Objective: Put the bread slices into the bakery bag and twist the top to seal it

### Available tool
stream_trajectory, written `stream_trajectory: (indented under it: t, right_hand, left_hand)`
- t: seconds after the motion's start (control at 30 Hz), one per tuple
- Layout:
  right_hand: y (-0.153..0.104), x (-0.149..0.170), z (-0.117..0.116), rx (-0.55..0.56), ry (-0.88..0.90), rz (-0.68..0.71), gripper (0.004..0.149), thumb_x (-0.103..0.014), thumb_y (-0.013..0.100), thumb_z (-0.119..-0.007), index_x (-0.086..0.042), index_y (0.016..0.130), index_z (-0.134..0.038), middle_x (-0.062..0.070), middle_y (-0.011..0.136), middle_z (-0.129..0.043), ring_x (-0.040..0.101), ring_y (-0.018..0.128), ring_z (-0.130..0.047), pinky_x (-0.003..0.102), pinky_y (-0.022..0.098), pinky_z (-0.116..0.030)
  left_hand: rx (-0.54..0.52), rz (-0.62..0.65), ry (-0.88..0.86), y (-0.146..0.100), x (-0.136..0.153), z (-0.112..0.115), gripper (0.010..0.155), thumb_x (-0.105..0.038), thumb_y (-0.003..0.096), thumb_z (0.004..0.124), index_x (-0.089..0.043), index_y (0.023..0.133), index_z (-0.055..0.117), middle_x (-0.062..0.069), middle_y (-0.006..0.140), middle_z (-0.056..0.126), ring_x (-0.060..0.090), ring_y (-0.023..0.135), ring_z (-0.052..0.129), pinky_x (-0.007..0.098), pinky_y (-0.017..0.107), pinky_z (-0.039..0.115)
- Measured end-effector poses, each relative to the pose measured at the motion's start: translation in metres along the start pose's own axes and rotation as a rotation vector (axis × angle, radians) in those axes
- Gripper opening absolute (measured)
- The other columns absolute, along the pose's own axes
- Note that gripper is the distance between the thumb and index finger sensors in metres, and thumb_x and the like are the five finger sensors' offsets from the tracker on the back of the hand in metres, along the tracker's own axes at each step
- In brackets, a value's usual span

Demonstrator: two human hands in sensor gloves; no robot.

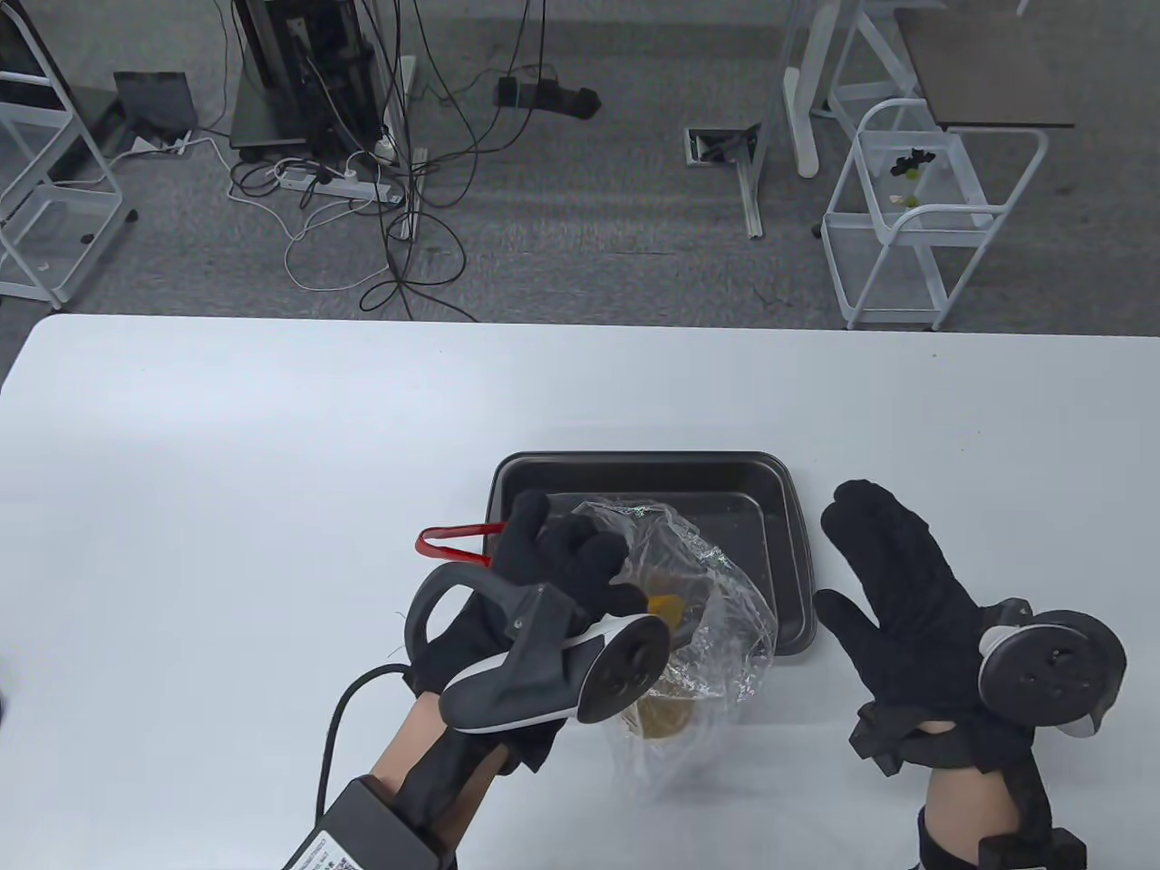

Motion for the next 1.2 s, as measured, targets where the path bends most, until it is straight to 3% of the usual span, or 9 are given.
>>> stream_trajectory:
  t: [0.23,0.4,0.47,0.6,0.8,0.93,1.0,1.1,1.2]
  right_hand:
    - [-0.005,-0.076,-0.021,0.01,-0.416,0.245,0.082,-0.019,0.044,-0.087,-0.035,0.108,-0.037,0.021,0.117,-0.047,0.059,0.104,-0.051,0.075,0.072,-0.039]
    - [-0.011,-0.112,-0.044,-0.055,-0.7,0.287,0.075,-0.018,0.043,-0.088,-0.036,0.106,-0.051,0.021,0.118,-0.047,0.057,0.105,-0.051,0.075,0.072,-0.041]
    - [-0.007,-0.113,-0.051,-0.087,-0.722,0.292,0.06,-0.017,0.042,-0.089,-0.031,0.099,-0.074,0.022,0.117,-0.049,0.058,0.104,-0.052,0.075,0.072,-0.041]
    - [0.003,-0.113,-0.053,-0.163,-0.827,0.253,0.042,-0.019,0.044,-0.088,-0.026,0.085,-0.09,0.023,0.116,-0.051,0.058,0.104,-0.051,0.075,0.072,-0.04]
    - [0.01,-0.12,-0.039,-0.238,-0.929,0.246,0.039,-0.022,0.044,-0.086,-0.022,0.082,-0.089,0.022,0.117,-0.051,0.057,0.104,-0.051,0.074,0.072,-0.04]
    - [0.012,-0.123,-0.032,-0.33,-0.833,0.236,0.039,-0.026,0.044,-0.087,-0.027,0.082,-0.086,0.021,0.116,-0.053,0.057,0.104,-0.054,0.074,0.072,-0.04]
    - [0.013,-0.125,-0.032,-0.359,-0.76,0.23,0.039,-0.025,0.044,-0.087,-0.024,0.083,-0.085,0.021,0.114,-0.06,0.055,0.102,-0.061,0.074,0.072,-0.041]
    - [0.015,-0.129,-0.033,-0.314,-0.807,0.248,0.039,-0.024,0.044,-0.086,-0.023,0.083,-0.084,0.018,0.108,-0.072,0.05,0.097,-0.074,0.074,0.072,-0.044]
    - [0.014,-0.132,-0.042,-0.281,-0.804,0.286,0.039,-0.024,0.044,-0.087,-0.02,0.083,-0.085,0.016,0.102,-0.081,0.047,0.091,-0.082,0.073,0.071,-0.046]
  left_hand:
    - [-0.071,0.04,0.137,-0.019,-0.012,-0.012,0.039,-0.029,0.0401,0.088,-0.044,0.075,0.093,0.0,0.105,0.079,0.028,0.104,0.077,0.062,0.086,0.047]
    - [-0.113,0.09,0.185,-0.03,-0.024,-0.012,0.038,-0.029,0.0396,0.089,-0.045,0.074,0.093,-0.003,0.105,0.08,0.028,0.103,0.077,0.062,0.086,0.048]
    - [-0.115,0.087,0.2,-0.034,-0.023,-0.011,0.038,-0.03,0.0393,0.089,-0.046,0.074,0.093,-0.001,0.105,0.079,0.027,0.104,0.077,0.061,0.086,0.049]
    - [-0.123,0.03,0.186,-0.043,-0.008,-0.01,0.038,-0.031,0.0394,0.088,-0.047,0.074,0.092,0.0,0.112,0.07,0.03,0.108,0.07,0.061,0.086,0.048]
    - [-0.087,-0.063,0.126,-0.055,0.033,-0.001,0.038,-0.03,0.0407,0.087,-0.049,0.073,0.091,0.002,0.116,0.063,0.033,0.111,0.065,0.062,0.086,0.047]
    - [-0.038,-0.106,0.09,-0.063,0.052,0.005,0.038,-0.03,0.0434,0.084,-0.052,0.073,0.088,0.003,0.117,0.063,0.034,0.111,0.063,0.062,0.086,0.046]
    - [-0.069,-0.107,0.024,-0.066,0.061,0.007,0.039,-0.03,0.0443,0.083,-0.052,0.076,0.086,0.002,0.116,0.065,0.033,0.111,0.066,0.062,0.086,0.047]
    - [-0.133,-0.089,-0.256,-0.075,0.082,0.014,0.056,-0.035,0.045,0.082,-0.052,0.097,0.07,0.003,0.116,0.066,0.033,0.109,0.07,0.062,0.085,0.049]
    - [-0.277,-0.134,-0.559,-0.093,0.097,0.046,0.07,-0.048,0.0465,0.079,-0.044,0.109,0.047,0.008,0.118,0.056,0.038,0.109,0.063,0.064,0.085,0.042]
Point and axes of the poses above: the tracker on the back of each hand, its own x axis roughly to the little-finger side, its own y axis roughly from the wrist to the fingertips, z = x × y, the point moved 2 cm from there along y, roughly from the wrist to the fingertips
